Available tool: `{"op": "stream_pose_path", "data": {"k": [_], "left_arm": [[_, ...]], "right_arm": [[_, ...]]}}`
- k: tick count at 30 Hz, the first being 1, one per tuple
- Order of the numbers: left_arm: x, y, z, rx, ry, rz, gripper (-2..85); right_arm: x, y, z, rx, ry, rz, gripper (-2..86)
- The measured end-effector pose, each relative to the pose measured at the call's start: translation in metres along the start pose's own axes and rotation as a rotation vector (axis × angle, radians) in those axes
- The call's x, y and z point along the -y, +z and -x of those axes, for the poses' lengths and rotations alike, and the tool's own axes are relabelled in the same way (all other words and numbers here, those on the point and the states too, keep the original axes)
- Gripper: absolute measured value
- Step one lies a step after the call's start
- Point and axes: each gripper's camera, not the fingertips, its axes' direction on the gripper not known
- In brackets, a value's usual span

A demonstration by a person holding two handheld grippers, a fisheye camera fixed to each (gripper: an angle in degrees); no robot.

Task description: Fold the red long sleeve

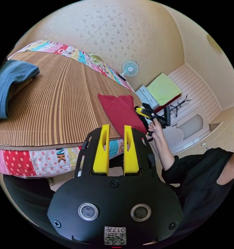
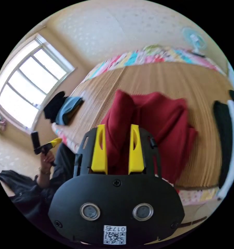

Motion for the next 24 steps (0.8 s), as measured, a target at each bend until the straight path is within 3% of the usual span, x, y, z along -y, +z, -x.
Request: {"op": "stream_pose_path", "data": {"k": [2, 4, 9, 13, 17, 21, 23, 24], "left_arm": [[0.003, -0.002, 0.011, -0.056, -0.042, -0.024, 10.7], [0.009, -0.008, 0.031, -0.144, -0.101, -0.057, 12.1], [0.026, 0.002, 0.074, -0.218, -0.214, -0.041, 16.0], [0.049, 0.026, 0.084, -0.214, -0.18, 0.087, 17.2], [0.06, 0.044, 0.1, -0.221, -0.203, 0.245, 18.9], [0.053, 0.048, 0.115, -0.022, -0.177, 0.373, 8.7], [0.049, 0.034, 0.114, -0.054, -0.149, 0.3, 4.7], [0.05, 0.02, 0.11, -0.181, -0.092, 0.228, 4.2]], "right_arm": [[-0.013, 0.011, 0.015, 0.265, -0.094, -0.071, 5.0], [-0.031, 0.018, 0.049, 0.35, -0.19, -0.066, 4.1], [-0.091, 0.065, 0.117, 0.127, -0.288, 0.01, 3.2], [-0.102, 0.105, 0.145, 0.019, -0.387, 0.181, 3.0], [-0.105, 0.114, 0.15, -0.018, -0.431, 0.221, 2.9], [-0.106, 0.113, 0.146, -0.014, -0.44, 0.227, 2.9], [-0.104, 0.097, 0.142, 0.076, -0.428, 0.176, 2.9], [-0.104, 0.091, 0.142, 0.111, -0.424, 0.159, 2.9]]}}
